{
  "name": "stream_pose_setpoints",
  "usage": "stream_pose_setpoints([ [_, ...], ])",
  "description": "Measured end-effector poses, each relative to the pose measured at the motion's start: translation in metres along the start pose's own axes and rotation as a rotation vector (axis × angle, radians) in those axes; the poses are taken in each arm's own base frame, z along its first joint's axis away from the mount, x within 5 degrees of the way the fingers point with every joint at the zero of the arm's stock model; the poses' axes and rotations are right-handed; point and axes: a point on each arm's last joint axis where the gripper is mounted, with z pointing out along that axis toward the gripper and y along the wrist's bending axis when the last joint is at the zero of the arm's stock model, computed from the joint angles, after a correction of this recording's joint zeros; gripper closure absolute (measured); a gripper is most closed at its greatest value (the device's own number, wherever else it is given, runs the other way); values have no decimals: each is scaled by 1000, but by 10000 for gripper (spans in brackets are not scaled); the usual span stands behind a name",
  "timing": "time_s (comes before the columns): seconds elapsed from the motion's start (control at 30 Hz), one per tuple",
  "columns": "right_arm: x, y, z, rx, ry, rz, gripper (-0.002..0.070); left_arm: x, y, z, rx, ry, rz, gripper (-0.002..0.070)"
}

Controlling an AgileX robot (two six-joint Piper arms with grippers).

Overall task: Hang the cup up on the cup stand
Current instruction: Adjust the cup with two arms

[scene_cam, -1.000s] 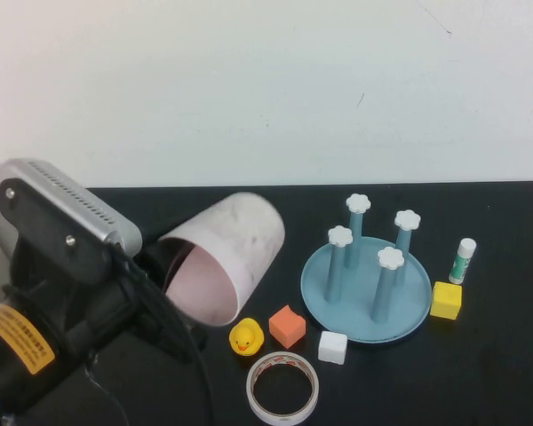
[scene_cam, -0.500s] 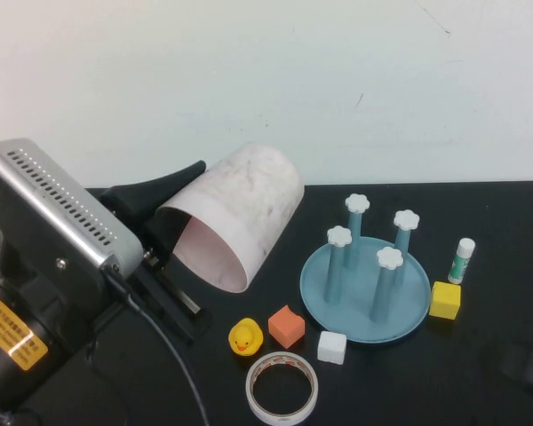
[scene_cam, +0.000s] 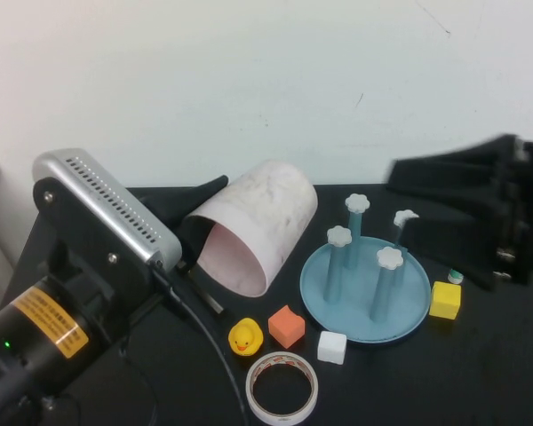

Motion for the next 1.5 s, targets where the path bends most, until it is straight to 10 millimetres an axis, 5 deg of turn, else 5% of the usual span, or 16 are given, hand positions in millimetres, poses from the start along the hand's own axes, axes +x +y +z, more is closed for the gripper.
stream_pose_setpoints([
  [0.27,-8,13,55,22,50,35,-16,2,5,3,-64,-16,-55,669],
  [0.7,-15,29,109,-15,115,28,-17,0,9,3,-104,-36,-53,669],
  [1.4,-11,31,122,-17,123,6,66,0,10,3,-115,-33,-61,667],
  [1.5,-12,30,123,-9,111,-14,67,2,8,3,-99,-11,-50,606],
])
